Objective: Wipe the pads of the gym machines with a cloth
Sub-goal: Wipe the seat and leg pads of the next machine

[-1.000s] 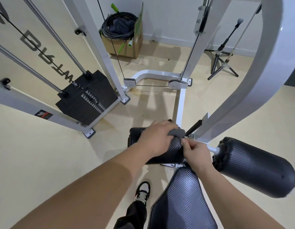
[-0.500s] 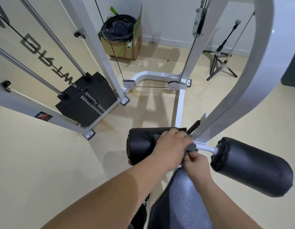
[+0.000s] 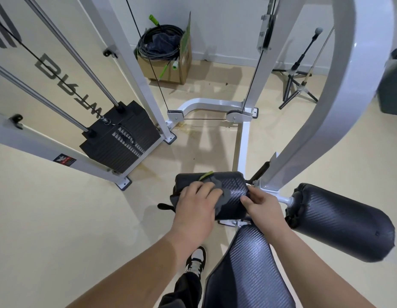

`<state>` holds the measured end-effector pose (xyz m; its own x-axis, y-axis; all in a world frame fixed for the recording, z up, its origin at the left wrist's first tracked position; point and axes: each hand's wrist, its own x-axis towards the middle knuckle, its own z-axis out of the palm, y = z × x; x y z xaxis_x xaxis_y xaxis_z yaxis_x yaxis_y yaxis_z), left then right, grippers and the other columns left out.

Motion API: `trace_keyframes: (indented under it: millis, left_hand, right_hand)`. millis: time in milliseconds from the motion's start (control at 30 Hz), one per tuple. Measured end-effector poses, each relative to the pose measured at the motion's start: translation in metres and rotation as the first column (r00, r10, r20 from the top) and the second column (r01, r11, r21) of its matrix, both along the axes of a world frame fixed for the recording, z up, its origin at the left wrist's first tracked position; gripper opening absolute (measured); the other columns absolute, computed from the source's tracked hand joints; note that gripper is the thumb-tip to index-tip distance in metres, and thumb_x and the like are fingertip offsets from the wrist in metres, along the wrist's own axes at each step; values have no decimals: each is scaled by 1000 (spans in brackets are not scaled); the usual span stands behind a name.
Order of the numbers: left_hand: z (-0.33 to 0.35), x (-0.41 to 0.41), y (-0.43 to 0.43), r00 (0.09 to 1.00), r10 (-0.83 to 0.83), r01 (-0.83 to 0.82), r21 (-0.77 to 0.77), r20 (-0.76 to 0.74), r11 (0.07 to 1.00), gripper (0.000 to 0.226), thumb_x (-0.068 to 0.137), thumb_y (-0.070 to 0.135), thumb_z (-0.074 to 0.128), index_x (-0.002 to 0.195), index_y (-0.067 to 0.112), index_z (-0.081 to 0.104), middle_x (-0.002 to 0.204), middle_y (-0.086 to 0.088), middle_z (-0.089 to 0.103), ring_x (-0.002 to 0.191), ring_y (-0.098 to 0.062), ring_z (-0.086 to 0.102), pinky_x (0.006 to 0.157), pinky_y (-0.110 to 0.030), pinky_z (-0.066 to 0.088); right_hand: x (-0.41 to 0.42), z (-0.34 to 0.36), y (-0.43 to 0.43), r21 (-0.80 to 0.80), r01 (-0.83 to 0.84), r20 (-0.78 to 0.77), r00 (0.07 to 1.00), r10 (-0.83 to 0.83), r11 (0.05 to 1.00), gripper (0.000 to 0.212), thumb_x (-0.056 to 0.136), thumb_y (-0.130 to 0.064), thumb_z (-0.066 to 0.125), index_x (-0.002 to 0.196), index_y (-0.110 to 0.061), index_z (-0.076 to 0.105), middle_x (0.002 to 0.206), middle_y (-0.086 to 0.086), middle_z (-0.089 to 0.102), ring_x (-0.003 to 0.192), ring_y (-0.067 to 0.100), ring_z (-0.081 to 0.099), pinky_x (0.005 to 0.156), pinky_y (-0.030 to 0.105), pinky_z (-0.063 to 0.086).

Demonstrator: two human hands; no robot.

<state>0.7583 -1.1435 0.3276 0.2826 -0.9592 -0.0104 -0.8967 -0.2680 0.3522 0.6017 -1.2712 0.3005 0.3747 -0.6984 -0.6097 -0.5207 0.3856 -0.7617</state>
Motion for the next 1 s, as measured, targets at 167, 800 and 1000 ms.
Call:
trace_keyframes:
  millis: [167,800,1000]
  left_hand:
    - [6,54,14,977,212,-210,85,-14,974,41,92,21,53,132,22,59,131,1,59,115,-27,54,98,-45,48]
    - [3,36,-16,934,357,-352,126,-16,928,42,94,22,54,136,27,57,131,2,59,113,-28,52,95,-44,45]
    - [0,-40,-71,991,129,-125,108,-39,986,39,83,21,65,121,26,65,119,-1,64,105,-34,57,86,-43,47]
  right_hand:
    - [3,-3,3,1,133,-15,991,-133,991,21,92,-12,73,104,-30,73,111,-6,78,107,16,73,103,45,55]
    - [-17,-24,12,55,119,-5,993,-119,991,22,87,12,69,93,-9,72,95,7,80,91,28,74,89,42,58]
    - [-16,-26,19,10,62,-108,992,-61,998,29,80,24,64,76,-4,59,74,8,71,74,22,64,69,24,53]
